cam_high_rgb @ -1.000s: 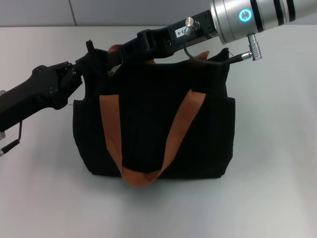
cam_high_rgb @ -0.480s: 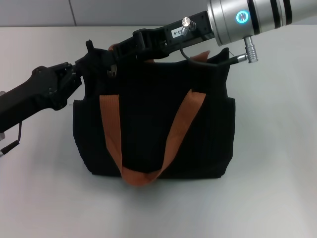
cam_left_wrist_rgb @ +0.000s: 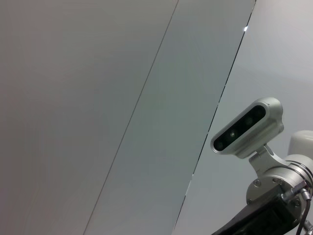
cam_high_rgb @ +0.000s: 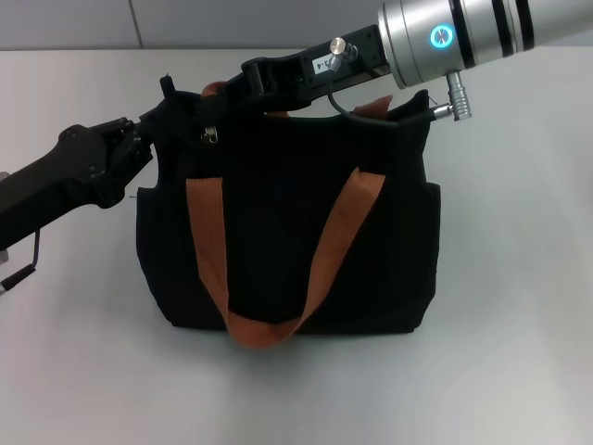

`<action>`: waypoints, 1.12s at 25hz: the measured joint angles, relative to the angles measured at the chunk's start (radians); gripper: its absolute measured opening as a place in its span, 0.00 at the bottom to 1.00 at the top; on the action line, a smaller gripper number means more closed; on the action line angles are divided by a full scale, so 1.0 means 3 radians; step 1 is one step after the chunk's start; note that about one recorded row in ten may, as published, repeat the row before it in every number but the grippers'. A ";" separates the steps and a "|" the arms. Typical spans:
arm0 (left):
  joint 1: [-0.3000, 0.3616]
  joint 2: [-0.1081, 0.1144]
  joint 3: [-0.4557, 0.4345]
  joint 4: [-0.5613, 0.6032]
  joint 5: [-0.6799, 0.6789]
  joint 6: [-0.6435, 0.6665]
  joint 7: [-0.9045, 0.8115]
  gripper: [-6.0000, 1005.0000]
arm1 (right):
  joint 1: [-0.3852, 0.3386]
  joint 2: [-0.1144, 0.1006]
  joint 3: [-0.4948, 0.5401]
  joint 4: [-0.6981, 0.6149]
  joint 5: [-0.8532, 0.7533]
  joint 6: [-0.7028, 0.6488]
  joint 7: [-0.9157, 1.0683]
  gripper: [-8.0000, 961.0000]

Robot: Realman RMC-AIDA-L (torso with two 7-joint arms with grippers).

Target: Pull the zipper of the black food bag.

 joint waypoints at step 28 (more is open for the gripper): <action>0.0007 0.0003 -0.0020 -0.0005 0.0002 0.0013 -0.0003 0.14 | -0.0076 0.0054 -0.0153 -0.0589 -0.0545 -0.0013 0.0342 0.01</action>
